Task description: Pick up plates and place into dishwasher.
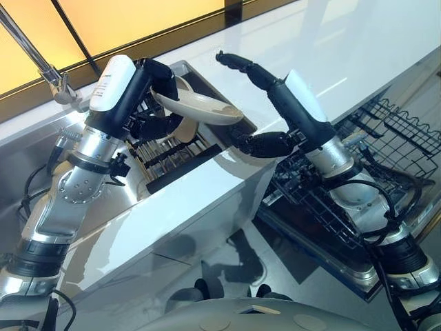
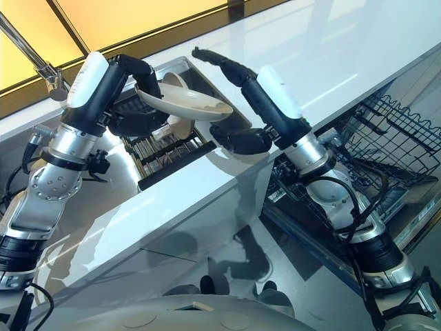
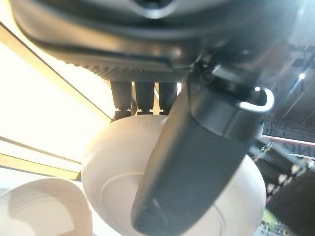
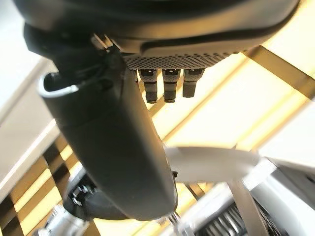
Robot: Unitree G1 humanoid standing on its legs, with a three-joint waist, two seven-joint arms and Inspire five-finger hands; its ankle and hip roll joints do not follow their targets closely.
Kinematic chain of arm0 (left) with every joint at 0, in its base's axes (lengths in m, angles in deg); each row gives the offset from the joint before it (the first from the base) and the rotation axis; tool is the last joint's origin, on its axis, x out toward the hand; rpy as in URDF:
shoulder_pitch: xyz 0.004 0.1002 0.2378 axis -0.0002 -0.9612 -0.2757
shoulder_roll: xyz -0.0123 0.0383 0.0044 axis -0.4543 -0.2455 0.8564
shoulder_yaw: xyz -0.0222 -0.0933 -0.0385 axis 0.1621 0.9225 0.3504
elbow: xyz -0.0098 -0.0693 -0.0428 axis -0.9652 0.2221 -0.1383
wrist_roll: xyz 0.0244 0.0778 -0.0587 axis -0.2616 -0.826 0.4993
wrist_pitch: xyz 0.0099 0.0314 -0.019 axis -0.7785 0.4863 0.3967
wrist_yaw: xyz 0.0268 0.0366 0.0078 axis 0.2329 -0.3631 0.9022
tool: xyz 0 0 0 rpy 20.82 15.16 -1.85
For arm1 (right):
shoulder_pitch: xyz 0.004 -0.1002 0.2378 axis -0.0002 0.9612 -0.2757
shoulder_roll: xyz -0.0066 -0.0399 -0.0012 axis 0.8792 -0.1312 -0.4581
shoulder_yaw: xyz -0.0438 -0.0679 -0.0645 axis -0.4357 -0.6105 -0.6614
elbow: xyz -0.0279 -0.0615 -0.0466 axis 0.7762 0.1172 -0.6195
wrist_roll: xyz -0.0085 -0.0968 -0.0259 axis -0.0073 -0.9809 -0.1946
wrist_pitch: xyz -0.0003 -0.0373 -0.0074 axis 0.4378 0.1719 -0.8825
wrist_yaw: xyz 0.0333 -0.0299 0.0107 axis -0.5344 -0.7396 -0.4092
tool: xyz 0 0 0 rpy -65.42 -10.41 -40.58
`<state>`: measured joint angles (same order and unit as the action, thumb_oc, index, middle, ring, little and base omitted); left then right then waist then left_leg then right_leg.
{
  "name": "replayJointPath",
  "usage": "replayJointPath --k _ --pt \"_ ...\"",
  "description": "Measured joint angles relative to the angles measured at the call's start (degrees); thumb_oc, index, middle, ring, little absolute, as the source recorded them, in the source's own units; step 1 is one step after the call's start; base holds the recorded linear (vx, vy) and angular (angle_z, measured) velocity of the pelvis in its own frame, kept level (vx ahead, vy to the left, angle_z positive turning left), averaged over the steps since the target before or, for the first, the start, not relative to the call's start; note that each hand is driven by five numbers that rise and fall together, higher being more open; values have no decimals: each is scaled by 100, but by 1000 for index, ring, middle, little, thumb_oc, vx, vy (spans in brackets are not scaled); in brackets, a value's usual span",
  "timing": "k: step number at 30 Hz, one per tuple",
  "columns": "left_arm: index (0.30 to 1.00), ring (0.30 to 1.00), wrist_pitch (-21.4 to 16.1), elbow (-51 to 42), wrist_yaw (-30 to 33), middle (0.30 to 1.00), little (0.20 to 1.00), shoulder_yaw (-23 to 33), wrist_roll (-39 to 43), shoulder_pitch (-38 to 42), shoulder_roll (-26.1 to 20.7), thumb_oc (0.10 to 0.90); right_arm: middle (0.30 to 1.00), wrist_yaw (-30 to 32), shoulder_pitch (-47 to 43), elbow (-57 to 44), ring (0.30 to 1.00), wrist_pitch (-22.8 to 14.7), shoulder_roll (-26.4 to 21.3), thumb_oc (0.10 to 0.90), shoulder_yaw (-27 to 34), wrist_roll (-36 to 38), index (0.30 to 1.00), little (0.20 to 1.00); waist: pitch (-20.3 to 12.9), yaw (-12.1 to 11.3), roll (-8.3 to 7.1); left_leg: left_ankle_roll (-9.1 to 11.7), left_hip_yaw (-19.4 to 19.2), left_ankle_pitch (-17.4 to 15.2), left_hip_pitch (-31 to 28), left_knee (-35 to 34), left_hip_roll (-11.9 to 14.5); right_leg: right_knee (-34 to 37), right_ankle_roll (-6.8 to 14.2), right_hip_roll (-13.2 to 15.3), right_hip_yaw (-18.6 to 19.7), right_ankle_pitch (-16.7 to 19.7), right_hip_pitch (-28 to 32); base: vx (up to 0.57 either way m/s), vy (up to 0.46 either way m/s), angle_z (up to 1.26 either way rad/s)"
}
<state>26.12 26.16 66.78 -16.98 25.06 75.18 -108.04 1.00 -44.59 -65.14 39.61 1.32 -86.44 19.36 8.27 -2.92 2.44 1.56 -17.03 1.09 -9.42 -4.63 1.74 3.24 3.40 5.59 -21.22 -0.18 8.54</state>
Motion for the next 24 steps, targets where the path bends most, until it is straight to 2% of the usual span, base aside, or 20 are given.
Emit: replayJointPath --k 5,10,13,14,15,16,17,19,21,22,24 --pt "300 300 215 -1 388 300 200 -3 -64 154 -9 100 900 -94 0 37 900 315 -8 800 1 226 900 900 1 12 -2 1 36 0 -28 -11 1 77 -6 -17 -11 5 81 2 -1 4" --pt "300 300 239 -1 527 300 200 -4 4 219 -9 100 900 -224 0 37 900 416 -3 800 5 293 900 900 2 16 -3 1 34 0 -31 -36 -2 88 -6 -18 -6 5 77 0 0 0" --pt "300 300 234 -1 526 300 200 -13 17 219 -8 100 759 -251 0 44 759 489 53 635 5 347 759 735 6 18 -10 1 33 0 -31 -36 -3 102 -6 -20 -5 5 81 0 0 0" --pt "300 300 234 -1 526 300 200 -19 19 218 -7 100 566 -247 0 61 566 495 85 410 5 348 566 510 7 17 -11 1 33 0 -32 -36 -3 109 -6 -21 -5 5 85 0 0 0" --pt "300 300 234 -1 524 300 200 -27 35 219 -4 100 502 -211 0 100 502 498 125 336 5 348 502 436 7 17 -11 1 33 0 -32 -36 -2 112 -6 -23 -5 5 88 0 0 0" --pt "300 300 234 -1 492 300 200 -50 135 219 13 100 375 -135 -1 154 375 502 184 188 5 348 375 288 7 20 -11 1 33 0 -33 -36 -2 115 -6 -23 -5 5 89 0 0 0" --pt "300 300 234 -1 448 300 200 -56 164 219 36 100 354 -69 -1 181 354 504 214 163 5 348 354 263 7 18 -11 1 33 0 -33 -36 -2 117 -6 -23 -5 5 90 0 0 0" --pt "300 300 246 -1 236 300 200 -124 378 219 164 100 382 223 -1 265 382 551 330 196 15 347 382 296 11 13 -17 2 34 0 -33 -36 -3 120 -6 -23 -6 5 92 0 0 0" --pt "300 300 281 -2 119 300 200 -197 511 219 288 100 328 424 -3 331 328 566 420 133 29 341 328 233 14 15 -22 1 34 0 -33 -37 -5 122 -6 -22 -6 5 92 0 0 0" --pt "300 300 374 -5 83 300 200 -220 626 221 378 100 300 484 -3 374 300 569 406 100 24 325 300 200 14 21 -22 2 33 0 -34 -37 -7 122 -5 -20 -5 5 92 0 0 0" --pt "300 300 655 -3 -21 300 200 -262 908 238 518 100 300 476 0 401 300 541 407 100 -26 316 300 200 20 36 -27 2 29 0 -34 -37 -3 127 -6 -24 0 6 91 0 0 0"
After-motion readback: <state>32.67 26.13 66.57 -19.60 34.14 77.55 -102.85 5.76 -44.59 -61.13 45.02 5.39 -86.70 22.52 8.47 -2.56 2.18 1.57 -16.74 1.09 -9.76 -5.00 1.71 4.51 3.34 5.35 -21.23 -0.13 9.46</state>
